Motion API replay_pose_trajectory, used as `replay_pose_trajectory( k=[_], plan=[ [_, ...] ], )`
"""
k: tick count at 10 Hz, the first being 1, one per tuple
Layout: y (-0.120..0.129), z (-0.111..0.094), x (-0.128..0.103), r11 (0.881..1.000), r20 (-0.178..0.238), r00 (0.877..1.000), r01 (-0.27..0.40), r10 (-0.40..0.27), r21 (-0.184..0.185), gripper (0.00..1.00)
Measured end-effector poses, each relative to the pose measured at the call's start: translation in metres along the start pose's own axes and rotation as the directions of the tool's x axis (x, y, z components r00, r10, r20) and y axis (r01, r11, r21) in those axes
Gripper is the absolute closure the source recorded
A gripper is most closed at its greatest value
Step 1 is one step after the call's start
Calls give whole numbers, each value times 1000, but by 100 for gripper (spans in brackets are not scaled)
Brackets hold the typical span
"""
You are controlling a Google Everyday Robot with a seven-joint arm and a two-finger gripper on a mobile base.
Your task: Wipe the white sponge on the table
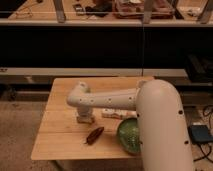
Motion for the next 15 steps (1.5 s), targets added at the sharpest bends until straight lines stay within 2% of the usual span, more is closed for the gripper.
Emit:
replay_pose_trajectory(
  k=[4, 7, 10, 11, 13, 15],
  plan=[
    [42, 5, 34, 999, -20, 999, 37, -38, -36, 100],
    [60, -1, 81, 992, -50, 993, 105, -109, -74, 100],
    [47, -7, 132, 975, -90, 973, 206, -214, -87, 100],
    [34, -10, 148, 962, -98, 959, 259, -267, -91, 100],
    [11, -13, 160, 942, -99, 939, 323, -331, -88, 100],
    [-21, -14, 156, 922, -93, 918, 381, -386, -66, 100]
  ],
)
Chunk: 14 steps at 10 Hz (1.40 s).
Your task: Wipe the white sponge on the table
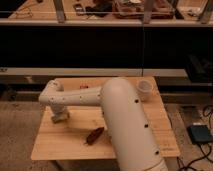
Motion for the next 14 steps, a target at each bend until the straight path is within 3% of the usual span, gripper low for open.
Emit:
replay_pose_trajectory(
  k=[4, 9, 12, 14],
  plan=[
    [-49, -6, -19, 998, 19, 1000, -17, 16, 55, 100],
    [-78, -13, -81, 984, 55, 986, -159, 155, 85, 100],
    [-70, -24, -109, 969, 47, 972, -235, 231, 80, 100],
    [-52, -15, -124, 960, 47, 963, -268, 265, 78, 100]
  ],
)
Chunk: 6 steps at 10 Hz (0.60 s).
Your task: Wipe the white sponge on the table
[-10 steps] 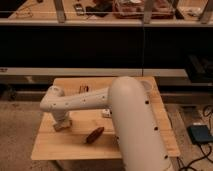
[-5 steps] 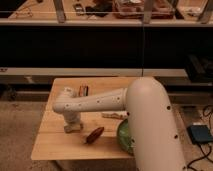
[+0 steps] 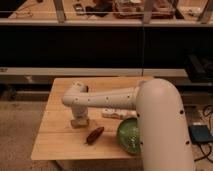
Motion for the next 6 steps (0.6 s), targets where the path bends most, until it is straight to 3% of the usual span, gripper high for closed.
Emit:
replay_pose_trajectory(
  k=[2, 6],
  plan=[
    [26, 12, -8, 999, 10, 999, -41, 41, 2, 100],
    [70, 16, 9, 998, -15, 999, -53, 52, -41, 100]
  ],
)
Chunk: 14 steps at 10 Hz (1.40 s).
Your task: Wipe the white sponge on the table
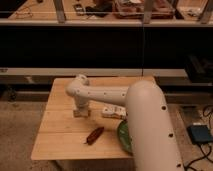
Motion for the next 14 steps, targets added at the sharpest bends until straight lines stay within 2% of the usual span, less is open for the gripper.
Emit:
replay_pose_trajectory(
  k=[2, 5, 8, 10, 13, 14],
  plan=[
    [7, -2, 15, 999, -9, 1000, 27, -28, -18, 100],
    [5, -4, 45, 995, -22, 995, 95, -96, -27, 100],
    [-3, -10, 75, 986, -39, 986, 164, -165, -38, 100],
    [-13, -17, 95, 974, -46, 973, 222, -225, -51, 100],
    [-35, -16, 101, 962, -42, 961, 271, -272, -37, 100],
    [-41, -15, 99, 962, -39, 961, 271, -272, -30, 100]
  ],
)
